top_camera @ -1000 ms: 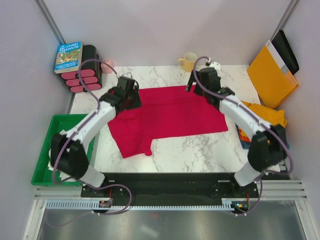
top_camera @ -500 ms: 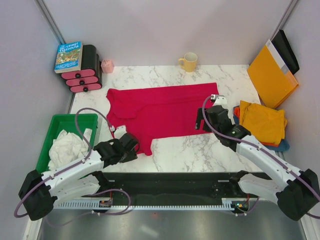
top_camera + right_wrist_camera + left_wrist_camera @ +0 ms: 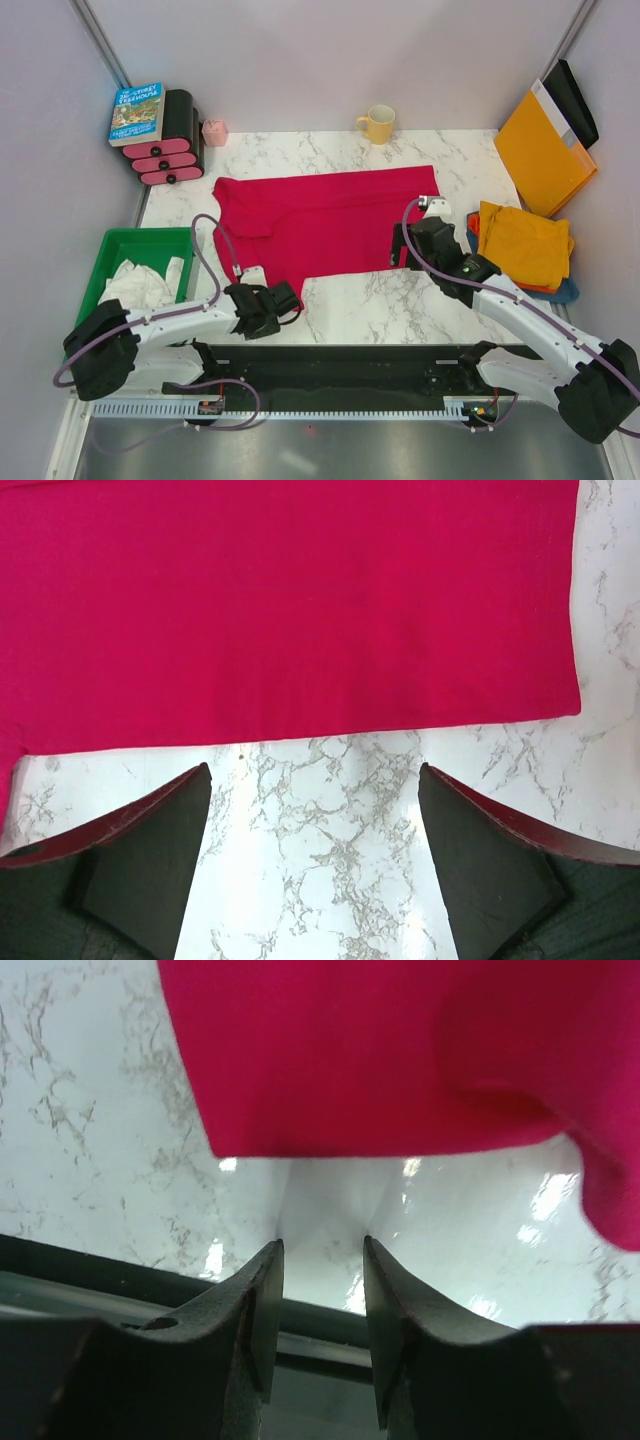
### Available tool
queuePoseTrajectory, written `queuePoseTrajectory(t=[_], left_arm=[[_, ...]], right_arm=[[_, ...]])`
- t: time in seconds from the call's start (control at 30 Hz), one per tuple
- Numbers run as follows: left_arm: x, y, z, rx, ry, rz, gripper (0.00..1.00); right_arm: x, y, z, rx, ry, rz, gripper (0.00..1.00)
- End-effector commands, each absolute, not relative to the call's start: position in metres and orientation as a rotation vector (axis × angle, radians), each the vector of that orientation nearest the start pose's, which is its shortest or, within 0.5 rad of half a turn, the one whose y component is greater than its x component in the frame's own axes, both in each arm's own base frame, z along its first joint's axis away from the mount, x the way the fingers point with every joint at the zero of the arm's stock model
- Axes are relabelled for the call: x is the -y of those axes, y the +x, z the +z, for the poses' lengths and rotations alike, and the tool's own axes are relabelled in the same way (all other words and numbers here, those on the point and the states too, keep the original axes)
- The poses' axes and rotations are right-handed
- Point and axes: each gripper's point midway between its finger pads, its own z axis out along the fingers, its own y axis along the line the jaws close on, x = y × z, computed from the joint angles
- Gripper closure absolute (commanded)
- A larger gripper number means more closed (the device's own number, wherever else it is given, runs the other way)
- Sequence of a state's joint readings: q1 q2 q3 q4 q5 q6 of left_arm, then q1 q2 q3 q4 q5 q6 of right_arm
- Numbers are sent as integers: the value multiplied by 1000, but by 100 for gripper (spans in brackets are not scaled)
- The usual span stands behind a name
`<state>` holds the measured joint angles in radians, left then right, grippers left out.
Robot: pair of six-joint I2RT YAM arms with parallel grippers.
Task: Fold and stack the t-shirts
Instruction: Grap the side of the flattened tshirt closest away from the robot with both arms
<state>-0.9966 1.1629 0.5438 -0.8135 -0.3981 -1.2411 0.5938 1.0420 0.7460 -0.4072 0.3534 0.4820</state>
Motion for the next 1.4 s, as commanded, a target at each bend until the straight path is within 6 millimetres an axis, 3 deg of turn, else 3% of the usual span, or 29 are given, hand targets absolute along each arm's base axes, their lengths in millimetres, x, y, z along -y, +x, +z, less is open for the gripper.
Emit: queuePoseTrajectory(t=[0.0,0.33,0.67,0.87,0.97,1.1,1.37], left_arm=[[127,142,16,-2593,-446,167,55],[131,168,22,-2486,-459,248,54],[115,198,40,-2384,-522,264,52],[107,224,53,-2353,-533,252,52],[113,244,70,-2316,-522,205,52],[116,266,79,-2301,-497,206,52],[123,308,64,-2365,-454,235,53]], right_arm=[[-133,273,145,-2209,56,187,8],[-135,267,143,-2209,42,212,9],[-138,267,136,-2224,33,216,8],[-141,267,133,-2229,30,224,8],[-142,268,133,-2229,27,224,8],[-143,269,131,-2235,29,222,8],[-142,271,129,-2239,33,205,8]])
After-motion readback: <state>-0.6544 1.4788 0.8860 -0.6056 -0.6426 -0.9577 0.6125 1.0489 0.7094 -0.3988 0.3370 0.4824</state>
